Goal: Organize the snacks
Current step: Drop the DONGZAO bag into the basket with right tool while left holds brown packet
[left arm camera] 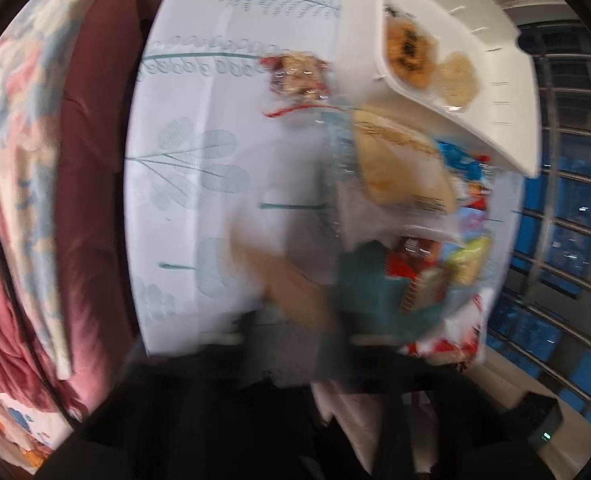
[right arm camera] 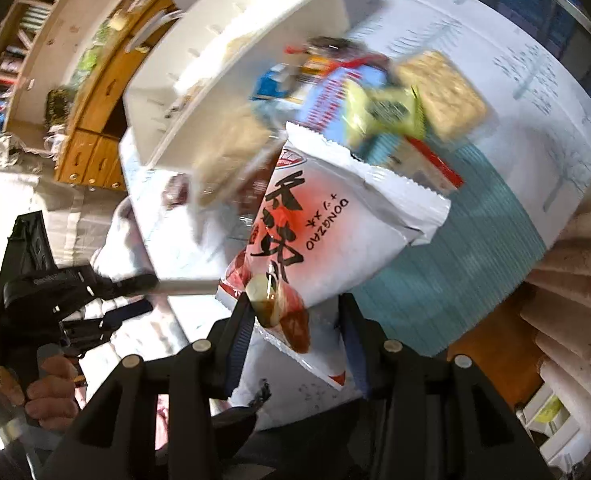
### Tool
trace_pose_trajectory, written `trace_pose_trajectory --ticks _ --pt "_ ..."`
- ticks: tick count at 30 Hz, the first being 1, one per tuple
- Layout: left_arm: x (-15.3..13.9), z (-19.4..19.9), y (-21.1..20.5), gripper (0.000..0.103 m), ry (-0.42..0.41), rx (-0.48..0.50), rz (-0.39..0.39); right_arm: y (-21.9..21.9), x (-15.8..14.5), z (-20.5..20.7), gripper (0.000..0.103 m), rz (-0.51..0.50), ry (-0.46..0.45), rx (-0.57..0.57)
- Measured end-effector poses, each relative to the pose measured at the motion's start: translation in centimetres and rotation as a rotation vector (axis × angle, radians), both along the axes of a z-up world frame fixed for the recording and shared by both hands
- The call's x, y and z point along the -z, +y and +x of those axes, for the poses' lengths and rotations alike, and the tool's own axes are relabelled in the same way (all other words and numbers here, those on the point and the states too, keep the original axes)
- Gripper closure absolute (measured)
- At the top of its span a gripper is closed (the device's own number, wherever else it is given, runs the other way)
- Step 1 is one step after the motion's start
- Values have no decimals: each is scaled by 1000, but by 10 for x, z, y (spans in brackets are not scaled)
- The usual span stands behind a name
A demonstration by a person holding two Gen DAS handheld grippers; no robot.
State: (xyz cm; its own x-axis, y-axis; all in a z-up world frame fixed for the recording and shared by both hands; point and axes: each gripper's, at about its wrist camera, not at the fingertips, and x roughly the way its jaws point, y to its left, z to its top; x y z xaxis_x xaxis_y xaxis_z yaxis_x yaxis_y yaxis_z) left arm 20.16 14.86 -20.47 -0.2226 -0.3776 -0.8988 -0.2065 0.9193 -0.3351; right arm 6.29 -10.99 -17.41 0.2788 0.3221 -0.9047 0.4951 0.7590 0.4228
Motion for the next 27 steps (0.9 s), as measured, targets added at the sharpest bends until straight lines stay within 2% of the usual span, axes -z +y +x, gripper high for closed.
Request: trace_pose_trajectory --ticks 3,6,9,19,27 --pt "-14 8 -2 94 -18 17 -23 5 -10 13 60 1 -28 -27" --pt "-29 16 -3 94 -65 36 -20 8 -19 27 60 -6 -57 -50" --pt "-34 21 1 94 -78 29 -14 8 -29 41 60 -11 -86 -67" --pt "-21 24 20 94 -68 -56 19 -10 -52 103 60 -39 -180 -117" --pt "-5 31 21 94 -103 -158 102 -35 -44 153 60 -24 -277 -155"
